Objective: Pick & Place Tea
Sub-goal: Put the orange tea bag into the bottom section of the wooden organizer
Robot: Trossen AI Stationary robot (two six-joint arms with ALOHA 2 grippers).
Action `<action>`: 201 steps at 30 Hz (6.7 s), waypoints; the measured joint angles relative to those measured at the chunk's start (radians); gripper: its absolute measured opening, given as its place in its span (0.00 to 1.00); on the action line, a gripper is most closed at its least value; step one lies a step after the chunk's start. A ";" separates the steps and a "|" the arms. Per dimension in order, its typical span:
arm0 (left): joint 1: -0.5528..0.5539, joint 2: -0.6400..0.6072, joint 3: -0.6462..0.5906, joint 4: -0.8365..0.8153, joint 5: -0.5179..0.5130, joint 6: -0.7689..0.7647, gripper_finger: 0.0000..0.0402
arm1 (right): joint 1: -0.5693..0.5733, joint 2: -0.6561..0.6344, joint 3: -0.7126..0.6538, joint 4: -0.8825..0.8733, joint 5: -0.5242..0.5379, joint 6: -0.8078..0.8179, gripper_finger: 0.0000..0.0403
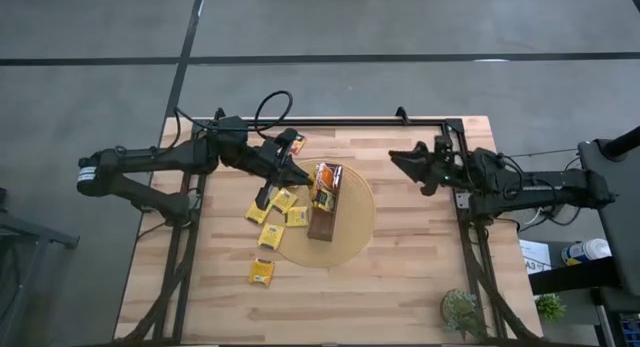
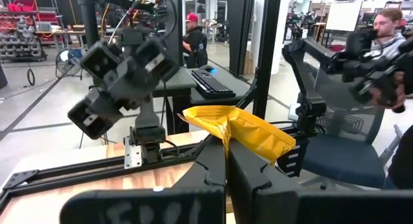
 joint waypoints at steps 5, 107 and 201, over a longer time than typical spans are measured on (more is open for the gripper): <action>0.000 0.000 0.000 0.000 0.010 -0.018 0.00 | -0.044 0.144 0.157 -0.047 -0.206 -0.014 0.46; 0.014 0.063 -0.002 0.091 0.048 0.003 0.00 | -0.129 0.781 0.841 -0.286 -0.836 -0.396 0.38; 0.017 -0.131 -0.018 -0.441 -0.209 -0.315 0.58 | 0.033 0.785 0.691 -0.701 -0.522 -1.074 0.02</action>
